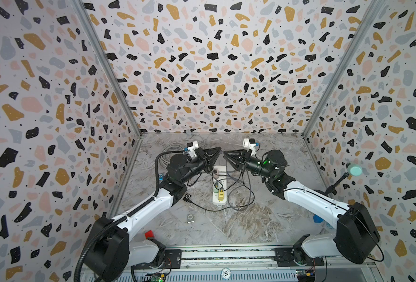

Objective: Charge mp3
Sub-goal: Adjust the charging cable.

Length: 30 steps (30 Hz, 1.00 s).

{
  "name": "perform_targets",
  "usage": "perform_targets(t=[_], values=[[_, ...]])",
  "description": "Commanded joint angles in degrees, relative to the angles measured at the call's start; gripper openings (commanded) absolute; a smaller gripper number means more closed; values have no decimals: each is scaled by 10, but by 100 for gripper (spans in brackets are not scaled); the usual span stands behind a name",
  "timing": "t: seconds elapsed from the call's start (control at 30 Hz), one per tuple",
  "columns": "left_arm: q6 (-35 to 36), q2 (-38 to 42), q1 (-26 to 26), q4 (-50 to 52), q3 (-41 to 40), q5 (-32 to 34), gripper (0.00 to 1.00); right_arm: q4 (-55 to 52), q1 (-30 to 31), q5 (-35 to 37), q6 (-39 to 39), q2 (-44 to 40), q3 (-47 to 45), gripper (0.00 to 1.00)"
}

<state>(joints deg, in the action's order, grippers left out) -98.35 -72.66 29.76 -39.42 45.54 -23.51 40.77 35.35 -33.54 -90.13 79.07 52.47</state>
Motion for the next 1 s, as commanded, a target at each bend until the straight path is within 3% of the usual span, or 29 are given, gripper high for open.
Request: perform_targets(t=[0.0, 0.63, 0.77, 0.97], values=[[5, 9, 2, -38, -11, -15, 0, 26, -2, -9, 0, 3, 29, 30], [34, -1, 4, -21, -1, -44, 0, 19, -3, -17, 10, 11, 28, 7], [50, 5, 7, 0, -5, -52, 0, 18, -7, -17, 11, 9, 28, 8], [60, 7, 10, 7, -9, -54, 0, 19, -10, -21, 8, 11, 33, 18]])
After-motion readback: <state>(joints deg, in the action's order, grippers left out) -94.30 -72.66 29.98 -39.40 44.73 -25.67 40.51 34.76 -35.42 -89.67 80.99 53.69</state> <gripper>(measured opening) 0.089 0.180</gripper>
